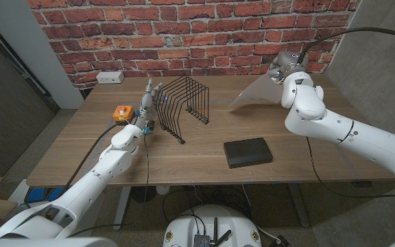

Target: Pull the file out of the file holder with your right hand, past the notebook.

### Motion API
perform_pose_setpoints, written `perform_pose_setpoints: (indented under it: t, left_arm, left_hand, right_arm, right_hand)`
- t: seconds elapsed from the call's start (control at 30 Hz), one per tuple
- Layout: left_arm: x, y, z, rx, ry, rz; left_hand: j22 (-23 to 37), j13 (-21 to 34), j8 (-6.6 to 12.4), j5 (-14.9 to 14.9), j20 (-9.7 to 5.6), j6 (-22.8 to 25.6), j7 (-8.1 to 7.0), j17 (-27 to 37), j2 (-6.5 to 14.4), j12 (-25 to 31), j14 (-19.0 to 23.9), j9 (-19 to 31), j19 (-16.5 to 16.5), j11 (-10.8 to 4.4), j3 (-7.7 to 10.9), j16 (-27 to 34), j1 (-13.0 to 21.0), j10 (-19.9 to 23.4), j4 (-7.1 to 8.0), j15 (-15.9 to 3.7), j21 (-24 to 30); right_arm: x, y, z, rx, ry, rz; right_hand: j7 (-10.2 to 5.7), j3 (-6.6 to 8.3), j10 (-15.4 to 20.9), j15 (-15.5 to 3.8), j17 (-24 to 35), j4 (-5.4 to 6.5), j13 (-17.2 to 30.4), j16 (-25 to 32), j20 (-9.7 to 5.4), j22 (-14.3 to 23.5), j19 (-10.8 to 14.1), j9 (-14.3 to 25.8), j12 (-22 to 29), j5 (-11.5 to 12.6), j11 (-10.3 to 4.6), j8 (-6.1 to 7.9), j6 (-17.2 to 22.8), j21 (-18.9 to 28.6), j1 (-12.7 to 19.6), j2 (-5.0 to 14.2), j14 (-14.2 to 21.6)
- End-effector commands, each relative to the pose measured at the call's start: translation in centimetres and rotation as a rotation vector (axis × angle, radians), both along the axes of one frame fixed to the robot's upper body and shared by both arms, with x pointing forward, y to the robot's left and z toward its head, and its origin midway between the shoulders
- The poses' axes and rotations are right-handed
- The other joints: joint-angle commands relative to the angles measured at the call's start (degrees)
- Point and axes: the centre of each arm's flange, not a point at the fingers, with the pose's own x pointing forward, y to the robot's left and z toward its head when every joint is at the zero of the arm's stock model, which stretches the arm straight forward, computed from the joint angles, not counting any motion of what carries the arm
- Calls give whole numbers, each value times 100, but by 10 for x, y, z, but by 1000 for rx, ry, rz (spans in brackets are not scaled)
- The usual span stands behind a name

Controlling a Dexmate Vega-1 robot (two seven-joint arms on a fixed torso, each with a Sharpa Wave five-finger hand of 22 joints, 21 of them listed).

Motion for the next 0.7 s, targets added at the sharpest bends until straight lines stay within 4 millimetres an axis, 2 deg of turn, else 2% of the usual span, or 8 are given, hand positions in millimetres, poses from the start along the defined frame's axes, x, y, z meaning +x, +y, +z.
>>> perform_pose_setpoints:
  t: [0.03,0.7]
  left_arm:
    - [0,0,0,0,0,0]
    - [0,0,0,0,0,0]
  left_hand:
    - [28,31,34,34,6,-4,-52,14,40,40,38,28,33,-33,18,35,0,12,19,-8,39]
    - [28,31,34,34,5,-4,-52,14,41,39,40,28,36,-38,19,35,1,11,19,-8,40]
  right_arm:
    - [10,1,-15,-15,30,-12]
    - [12,-2,-35,-2,89,-17]
  right_hand:
    - [-7,24,76,-439,7,8,6,-23,-801,17,42,23,43,41,-16,33,61,20,-40,17,-24]
    - [-8,40,70,-444,-6,-5,-11,-26,-803,14,20,21,27,43,-18,17,57,3,-71,13,-80]
